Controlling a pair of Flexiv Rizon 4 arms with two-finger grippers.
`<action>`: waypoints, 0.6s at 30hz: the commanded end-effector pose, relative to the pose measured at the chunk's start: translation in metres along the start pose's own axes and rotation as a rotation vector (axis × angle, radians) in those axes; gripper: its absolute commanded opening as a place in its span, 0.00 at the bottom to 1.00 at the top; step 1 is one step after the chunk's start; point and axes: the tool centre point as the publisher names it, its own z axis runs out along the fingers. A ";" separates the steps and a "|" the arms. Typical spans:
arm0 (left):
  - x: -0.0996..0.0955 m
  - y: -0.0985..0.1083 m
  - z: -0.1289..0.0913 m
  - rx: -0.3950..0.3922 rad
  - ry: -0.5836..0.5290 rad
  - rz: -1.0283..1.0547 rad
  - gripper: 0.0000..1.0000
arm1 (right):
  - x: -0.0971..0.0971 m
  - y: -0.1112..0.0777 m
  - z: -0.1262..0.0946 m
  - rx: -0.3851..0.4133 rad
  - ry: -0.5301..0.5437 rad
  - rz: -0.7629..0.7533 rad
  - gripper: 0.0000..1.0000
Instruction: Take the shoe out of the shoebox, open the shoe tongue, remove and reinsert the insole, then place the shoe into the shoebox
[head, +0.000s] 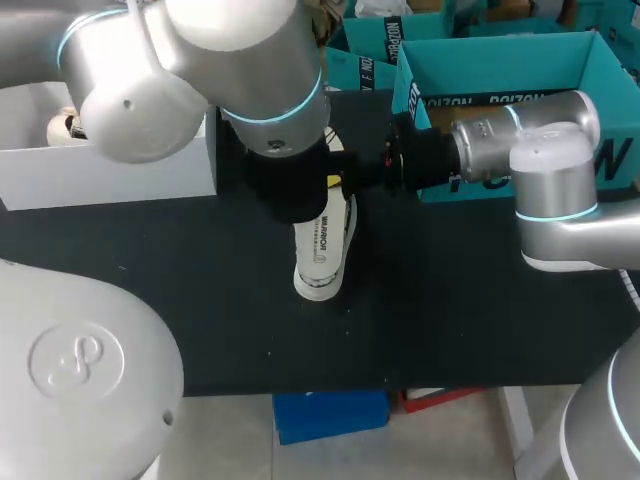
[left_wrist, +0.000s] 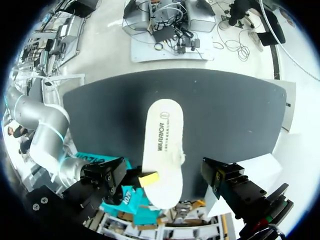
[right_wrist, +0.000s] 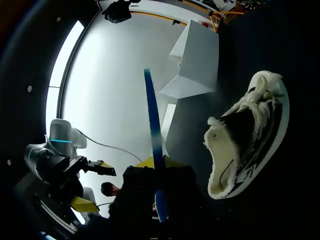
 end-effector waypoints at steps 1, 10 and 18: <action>-0.007 -0.001 0.007 0.009 0.131 -0.015 1.00 | -0.001 0.000 0.001 0.000 -0.001 0.001 0.00; -0.006 0.003 0.015 0.016 0.138 -0.006 1.00 | -0.001 0.000 0.001 0.000 -0.001 0.001 0.00; -0.002 0.036 0.019 -0.005 0.147 0.006 1.00 | -0.001 0.000 0.001 0.000 -0.001 0.001 0.00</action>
